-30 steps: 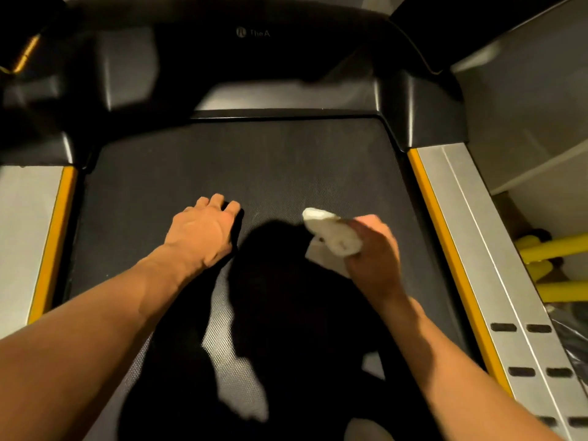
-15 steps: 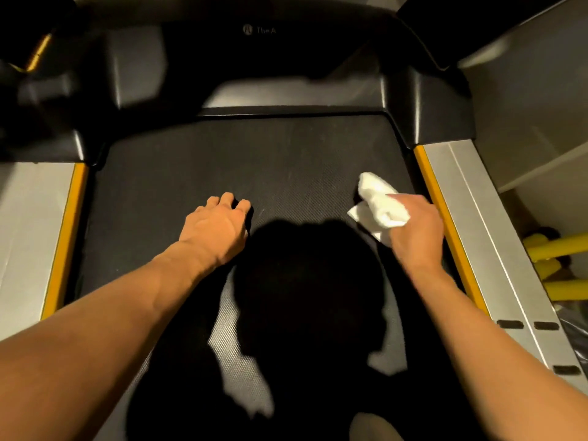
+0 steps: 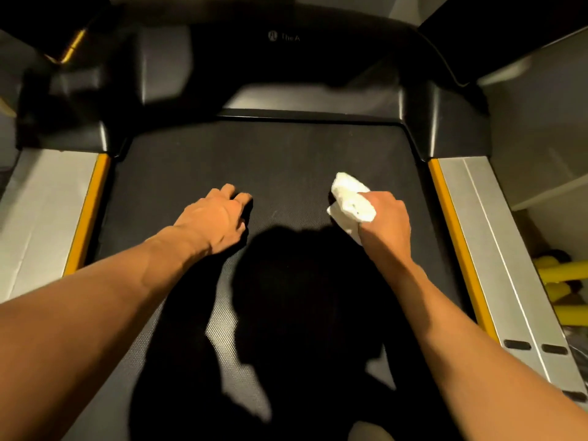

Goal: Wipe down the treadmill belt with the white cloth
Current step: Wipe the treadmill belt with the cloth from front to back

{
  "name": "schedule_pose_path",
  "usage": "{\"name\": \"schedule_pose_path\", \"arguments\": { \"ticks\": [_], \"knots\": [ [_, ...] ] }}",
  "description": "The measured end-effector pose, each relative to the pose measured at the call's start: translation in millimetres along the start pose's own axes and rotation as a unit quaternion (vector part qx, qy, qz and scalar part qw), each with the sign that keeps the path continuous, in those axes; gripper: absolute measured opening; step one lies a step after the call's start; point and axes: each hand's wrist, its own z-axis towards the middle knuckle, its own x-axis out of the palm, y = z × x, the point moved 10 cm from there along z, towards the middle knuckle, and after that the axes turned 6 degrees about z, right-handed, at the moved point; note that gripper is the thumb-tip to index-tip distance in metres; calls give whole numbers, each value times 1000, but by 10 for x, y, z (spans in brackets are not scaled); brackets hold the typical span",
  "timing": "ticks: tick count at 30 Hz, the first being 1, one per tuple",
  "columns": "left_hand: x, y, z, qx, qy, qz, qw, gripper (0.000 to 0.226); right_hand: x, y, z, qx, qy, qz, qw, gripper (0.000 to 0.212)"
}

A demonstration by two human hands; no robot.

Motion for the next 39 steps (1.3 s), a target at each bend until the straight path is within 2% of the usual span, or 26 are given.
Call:
{"name": "schedule_pose_path", "arguments": {
  "ticks": [2, 3, 4, 6, 7, 8, 10, 13, 14, 15, 18, 19, 22, 24, 27, 29, 32, 36, 37, 39],
  "knots": [
    [-32, 159, -16, -21, -1, -16, 1000, 57, 101, 4, 81, 31, 3, 22, 999, 19],
    [-53, 257, -30, -36, -3, -23, 999, 56, 211, 175, 37, 3, 17, 28, 999, 17],
    [-70, 358, -52, -51, -7, -29, 998, 54, 389, 364, -71, -53, 47, 58, 996, 18],
    [-80, 528, -111, -75, -14, -41, 996, 53, 796, 818, -495, -224, 129, 44, 965, 30],
    [-63, 596, -151, -83, -14, -46, 995, 53, 937, 972, -688, -276, 168, 34, 946, 35],
    [-27, 653, -195, -87, -11, -47, 995, 53, 1050, 1022, -786, -287, 200, 26, 936, 35],
    [60, 769, -301, -88, -6, -43, 995, 53, 997, 1112, -665, -273, 170, 38, 946, 32],
    [102, 985, -454, -95, -21, -21, 995, 56, 697, 813, -81, -89, 54, 29, 994, 24],
    [68, 1067, -502, -104, -29, -13, 994, 57, 698, 669, 22, -35, 64, 13, 997, 29],
    [27, 1146, -548, -117, -34, -8, 993, 58, 771, 607, 20, -21, 90, -8, 996, 34],
    [-22, 1292, -666, -141, -32, -8, 989, 58, 1048, 875, -350, -145, 137, -78, 977, 31],
    [30, 1308, -704, -142, -19, -6, 990, 58, 1139, 1029, -548, -195, 146, -63, 968, 32],
    [221, 1379, -843, -157, 32, 41, 986, 58, 1412, 1487, -1046, -277, 244, 8, 929, 38],
    [231, 1468, -943, -175, 51, 89, 979, 59, 1417, 1644, -926, -257, 246, 32, 934, 42],
    [120, 1616, -1051, -202, 60, 104, 972, 61, 1347, 1491, -306, -152, 151, 46, 976, 43],
    [60, 1675, -1094, -206, 60, 86, 973, 61, 1358, 1414, -124, -139, 108, 23, 984, 41],
    [110, 1704, -1153, -202, 83, 55, 974, 61, 1610, 1454, -414, -192, 149, 0, 970, 40],
    [240, 1789, -1246, -215, 93, 18, 972, 63, 1710, 1881, -1175, -326, 270, 98, 901, 41],
    [259, 1819, -1273, -226, 91, 12, 970, 64, 1698, 1883, -1150, -316, 270, 125, 901, 44],
    [282, 1883, -1312, -253, 80, -1, 964, 65, 1627, 1819, -830, -261, 223, 123, 931, 43]
  ]
}}
